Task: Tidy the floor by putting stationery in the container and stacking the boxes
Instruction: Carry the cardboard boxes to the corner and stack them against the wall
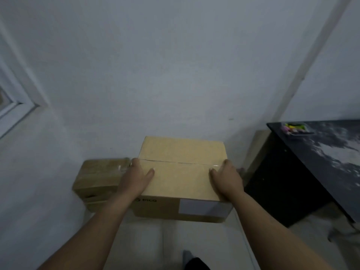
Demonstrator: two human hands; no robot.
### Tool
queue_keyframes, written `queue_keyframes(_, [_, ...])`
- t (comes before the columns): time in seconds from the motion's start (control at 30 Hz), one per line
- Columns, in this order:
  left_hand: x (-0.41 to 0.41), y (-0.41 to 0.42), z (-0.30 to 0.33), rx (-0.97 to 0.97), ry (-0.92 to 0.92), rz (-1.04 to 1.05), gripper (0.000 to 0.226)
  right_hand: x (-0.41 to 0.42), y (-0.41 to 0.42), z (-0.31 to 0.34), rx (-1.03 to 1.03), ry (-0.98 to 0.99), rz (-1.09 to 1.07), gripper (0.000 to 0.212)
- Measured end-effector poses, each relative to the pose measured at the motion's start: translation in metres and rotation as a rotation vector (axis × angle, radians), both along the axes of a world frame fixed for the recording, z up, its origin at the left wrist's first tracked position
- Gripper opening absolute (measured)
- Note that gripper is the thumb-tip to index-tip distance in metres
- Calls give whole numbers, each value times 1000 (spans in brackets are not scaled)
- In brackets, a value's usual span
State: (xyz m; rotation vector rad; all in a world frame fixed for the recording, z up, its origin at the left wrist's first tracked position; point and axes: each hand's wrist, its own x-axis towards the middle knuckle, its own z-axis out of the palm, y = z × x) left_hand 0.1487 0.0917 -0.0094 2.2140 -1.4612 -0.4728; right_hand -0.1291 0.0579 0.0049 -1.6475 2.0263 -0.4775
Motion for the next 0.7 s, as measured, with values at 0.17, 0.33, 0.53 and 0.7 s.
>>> queue_keyframes(0.17, [31,-23,3,-15,19,141,50,39,-58,5,-15,59,173,73])
queue_keyframes(0.33, [61,-48,8,-10,67,270,52,78,-117,17,-40,85,315,74])
queue_keyframes(0.53, [87,-75,19,-76,103,373,54,116,-175,28,-59,76,436,76])
queue_keyframes(0.7, [108,-80,21,-87,146,492,53,153,-205,34,-55,74,535,74])
